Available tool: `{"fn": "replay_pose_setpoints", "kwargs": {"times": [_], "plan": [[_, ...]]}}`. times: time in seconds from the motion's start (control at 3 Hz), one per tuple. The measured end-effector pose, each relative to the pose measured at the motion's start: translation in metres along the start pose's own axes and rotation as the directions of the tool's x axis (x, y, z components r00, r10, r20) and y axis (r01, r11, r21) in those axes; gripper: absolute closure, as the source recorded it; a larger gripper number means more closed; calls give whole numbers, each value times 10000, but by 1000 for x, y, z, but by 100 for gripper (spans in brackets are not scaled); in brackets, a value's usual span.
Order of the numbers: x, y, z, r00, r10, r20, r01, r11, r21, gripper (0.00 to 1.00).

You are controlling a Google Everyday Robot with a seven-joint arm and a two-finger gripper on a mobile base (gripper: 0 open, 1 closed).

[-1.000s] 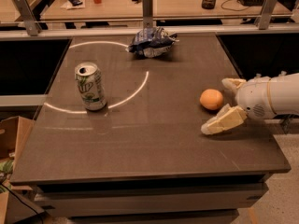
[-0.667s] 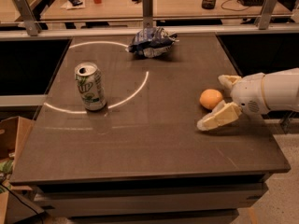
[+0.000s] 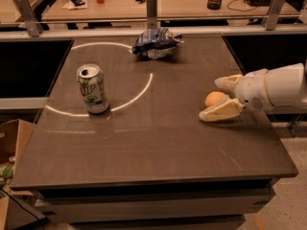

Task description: Move orange near 7up can

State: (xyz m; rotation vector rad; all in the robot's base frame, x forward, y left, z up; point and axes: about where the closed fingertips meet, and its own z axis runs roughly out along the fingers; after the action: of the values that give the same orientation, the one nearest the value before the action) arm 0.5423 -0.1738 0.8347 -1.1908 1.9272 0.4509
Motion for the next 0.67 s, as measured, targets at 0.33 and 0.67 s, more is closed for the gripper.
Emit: {"fn": "replay_pose_setpoints", "kwargs": {"times": [0.33, 0.67], "plan": [[-3, -2, 1, 9999, -130, 27, 130, 9999, -53, 50], [-6, -1, 1, 9997, -210, 104, 211, 9997, -112, 73]]}}
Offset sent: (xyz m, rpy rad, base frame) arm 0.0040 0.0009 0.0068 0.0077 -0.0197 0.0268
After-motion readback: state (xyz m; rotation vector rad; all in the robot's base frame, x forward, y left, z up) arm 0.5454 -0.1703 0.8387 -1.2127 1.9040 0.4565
